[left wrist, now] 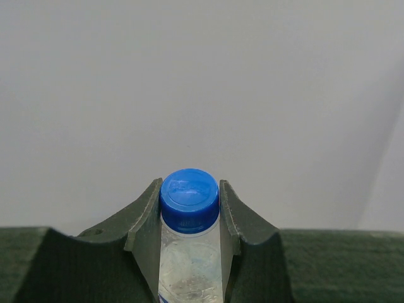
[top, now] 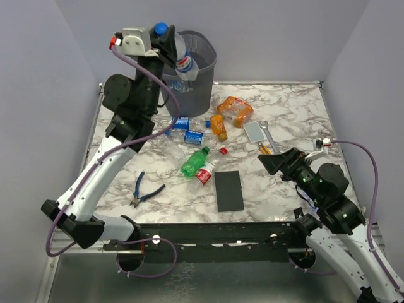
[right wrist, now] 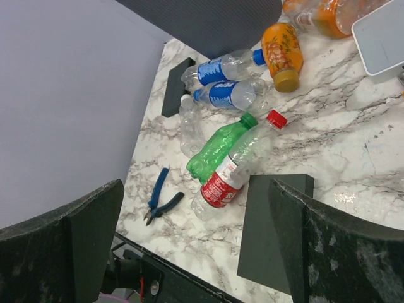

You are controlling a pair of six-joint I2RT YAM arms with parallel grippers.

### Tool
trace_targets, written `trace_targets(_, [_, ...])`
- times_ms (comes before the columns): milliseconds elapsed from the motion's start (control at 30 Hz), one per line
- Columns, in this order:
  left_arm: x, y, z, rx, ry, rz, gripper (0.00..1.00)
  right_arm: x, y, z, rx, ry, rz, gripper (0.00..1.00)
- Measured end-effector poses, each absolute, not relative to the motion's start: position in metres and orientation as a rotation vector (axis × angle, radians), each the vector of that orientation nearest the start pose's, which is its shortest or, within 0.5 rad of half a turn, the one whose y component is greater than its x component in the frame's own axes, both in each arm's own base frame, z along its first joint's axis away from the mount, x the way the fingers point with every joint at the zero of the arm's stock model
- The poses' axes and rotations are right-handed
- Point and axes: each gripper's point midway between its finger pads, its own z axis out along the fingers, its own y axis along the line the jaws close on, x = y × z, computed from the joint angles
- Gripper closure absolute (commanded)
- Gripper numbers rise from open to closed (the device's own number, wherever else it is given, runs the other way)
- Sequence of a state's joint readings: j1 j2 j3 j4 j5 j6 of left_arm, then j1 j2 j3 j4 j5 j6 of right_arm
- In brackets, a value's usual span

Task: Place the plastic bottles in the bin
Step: Place the plastic bottle in the trash bin.

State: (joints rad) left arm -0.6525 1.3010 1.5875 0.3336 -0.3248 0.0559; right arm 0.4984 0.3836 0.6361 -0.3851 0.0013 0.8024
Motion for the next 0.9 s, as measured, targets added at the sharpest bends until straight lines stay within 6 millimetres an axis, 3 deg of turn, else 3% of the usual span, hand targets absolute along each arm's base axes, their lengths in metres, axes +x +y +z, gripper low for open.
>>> trace_targets(100, [0.368, -0.164, 0.609, -0.023, 0.974, -0.313, 1.0, 0.2, 0.142, 0.265, 0.289, 1.799, 0.947, 0.0])
trace_targets(267, [0.408, -0.158, 0.603, -0.057, 0.951, -0.193, 1.0, 0.198, 0.146, 0.252, 0.273, 1.829, 0.958, 0.0])
trace_targets(400, [0.444, -0.151, 0.58, -0.066, 0.932, -0.072, 1.0, 0.189, 0.145, 0.24, 0.249, 1.841, 0.967, 0.0])
trace_targets(633, [0.494, -0.133, 0.54, -0.107, 0.945, 0.042, 1.0, 0.178, 0.137, 0.253, 0.201, 1.765, 0.964, 0.0])
trace_targets(900, [0.524, -0.136, 0.492, -0.156, 1.038, 0.065, 1.0, 0.176, 0.133, 0.243, 0.178, 1.797, 0.917, 0.0])
